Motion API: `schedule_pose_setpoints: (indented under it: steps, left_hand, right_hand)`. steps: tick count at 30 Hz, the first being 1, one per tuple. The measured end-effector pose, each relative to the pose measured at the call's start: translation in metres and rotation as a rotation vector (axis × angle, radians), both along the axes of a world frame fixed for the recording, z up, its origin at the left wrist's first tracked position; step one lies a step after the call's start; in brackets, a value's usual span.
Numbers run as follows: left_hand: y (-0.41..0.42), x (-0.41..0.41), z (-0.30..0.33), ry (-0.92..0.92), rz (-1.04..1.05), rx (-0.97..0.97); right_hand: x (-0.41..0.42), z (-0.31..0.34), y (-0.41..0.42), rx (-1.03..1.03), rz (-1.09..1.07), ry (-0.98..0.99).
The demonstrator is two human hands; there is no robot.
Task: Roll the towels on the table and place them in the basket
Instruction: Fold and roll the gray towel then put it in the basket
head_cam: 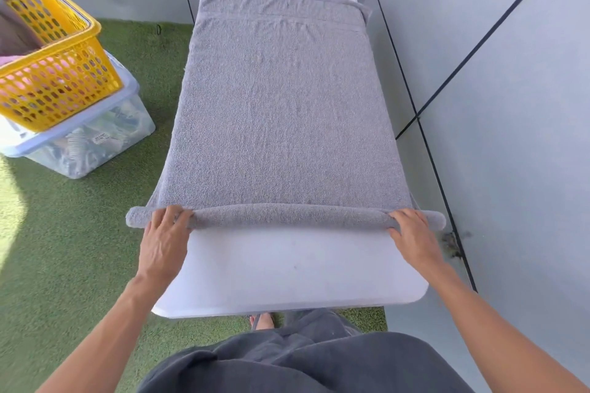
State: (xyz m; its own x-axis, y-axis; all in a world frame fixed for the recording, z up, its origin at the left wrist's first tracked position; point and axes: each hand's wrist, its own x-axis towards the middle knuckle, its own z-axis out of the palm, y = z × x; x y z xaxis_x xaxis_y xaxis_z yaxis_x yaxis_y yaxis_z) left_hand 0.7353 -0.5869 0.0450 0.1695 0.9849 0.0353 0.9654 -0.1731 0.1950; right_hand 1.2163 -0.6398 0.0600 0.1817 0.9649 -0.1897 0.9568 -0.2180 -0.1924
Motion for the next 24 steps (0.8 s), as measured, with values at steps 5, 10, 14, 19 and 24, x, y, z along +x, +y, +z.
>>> schedule_pose_setpoints:
  steps: [5,10,14,19,24]
  left_hand:
    - [0.027,-0.025,0.008,0.01,-0.038,-0.373]
    - [0.05,-0.025,0.019,-0.243,0.093,-0.474]
    - [0.017,-0.007,0.017,-0.168,0.075,-0.049]
    - [-0.019,-0.001,-0.003,-0.061,-0.049,0.049]
    - [0.01,-0.006,0.003,-0.006,-0.03,-0.086]
  right_hand:
    - [0.019,0.026,0.027,-0.478,0.122,0.036]
    - [0.017,0.008,0.027,-0.101,-0.104,0.245]
    - [-0.002,-0.002,-0.006,0.214,-0.048,0.006]
    - [-0.004,-0.011,-0.025,0.077,0.032,-0.123]
    - [0.003,-0.003,-0.001,-0.015,0.053,-0.054]
